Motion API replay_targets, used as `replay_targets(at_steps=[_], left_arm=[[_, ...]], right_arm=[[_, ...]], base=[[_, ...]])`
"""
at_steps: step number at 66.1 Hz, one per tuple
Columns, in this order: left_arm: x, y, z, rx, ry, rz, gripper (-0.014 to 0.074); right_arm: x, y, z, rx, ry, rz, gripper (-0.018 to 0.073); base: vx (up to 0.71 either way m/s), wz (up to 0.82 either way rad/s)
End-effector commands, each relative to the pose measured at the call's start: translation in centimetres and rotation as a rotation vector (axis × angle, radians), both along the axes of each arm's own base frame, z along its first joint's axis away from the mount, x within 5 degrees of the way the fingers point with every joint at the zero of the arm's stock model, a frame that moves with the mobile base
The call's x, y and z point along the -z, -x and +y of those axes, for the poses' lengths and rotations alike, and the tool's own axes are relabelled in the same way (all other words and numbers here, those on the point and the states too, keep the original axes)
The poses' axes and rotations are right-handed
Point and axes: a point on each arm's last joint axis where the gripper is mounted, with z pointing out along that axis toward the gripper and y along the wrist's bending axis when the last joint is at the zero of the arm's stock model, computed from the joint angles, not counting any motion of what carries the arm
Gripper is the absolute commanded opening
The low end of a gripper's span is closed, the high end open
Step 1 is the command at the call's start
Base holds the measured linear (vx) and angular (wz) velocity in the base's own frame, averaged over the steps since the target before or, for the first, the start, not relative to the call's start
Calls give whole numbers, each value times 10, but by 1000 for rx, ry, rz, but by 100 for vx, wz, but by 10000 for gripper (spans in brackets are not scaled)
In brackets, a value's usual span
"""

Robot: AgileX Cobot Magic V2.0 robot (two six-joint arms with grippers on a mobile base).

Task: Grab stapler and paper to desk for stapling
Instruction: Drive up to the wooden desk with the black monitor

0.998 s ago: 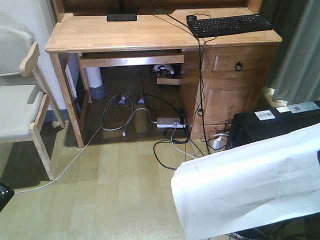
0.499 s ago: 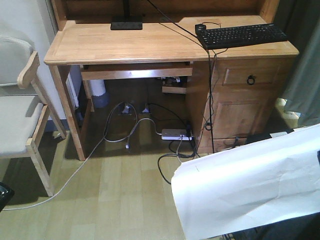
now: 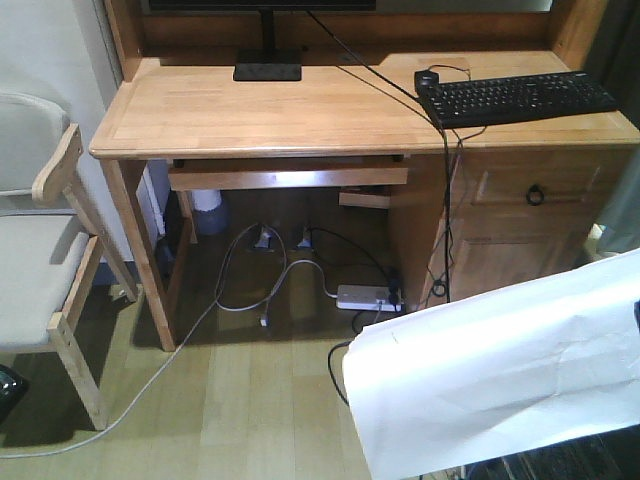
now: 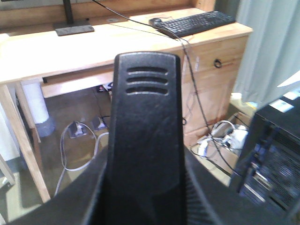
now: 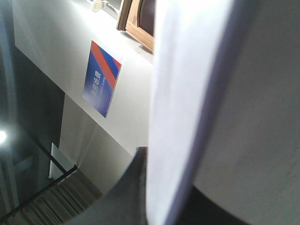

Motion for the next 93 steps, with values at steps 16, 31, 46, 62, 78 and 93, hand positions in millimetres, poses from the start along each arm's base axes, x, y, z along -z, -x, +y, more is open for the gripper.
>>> replay_targets(at_steps=[16,31,46,62,78,93], left_arm=[[-20,-1,-1,-1,60,-125,-7],[-20,-1,-1,-1,60,-125,-7],[-20,-1,-1,-1,60,-125,-7],[-20,-1,-1,-1,60,-125,-7],[-20,-1,-1,-1,60,-125,-7],[-20,-1,-1,-1,60,-125,-7]], right_arm=[[-4,2,-1,-10,-28,-47,-5],[-4,2,-1,-10,-28,-47,-5],[-4,2,-1,-10,-28,-47,-5],[-4,2,-1,-10,-28,-47,-5],[-4,2,-1,-10,-28,-47,-5],[-4,2,-1,-10,-28,-47,-5]], base=[[27,7],[28,7],[27,0],[24,-1],[21,-3],[17,1]])
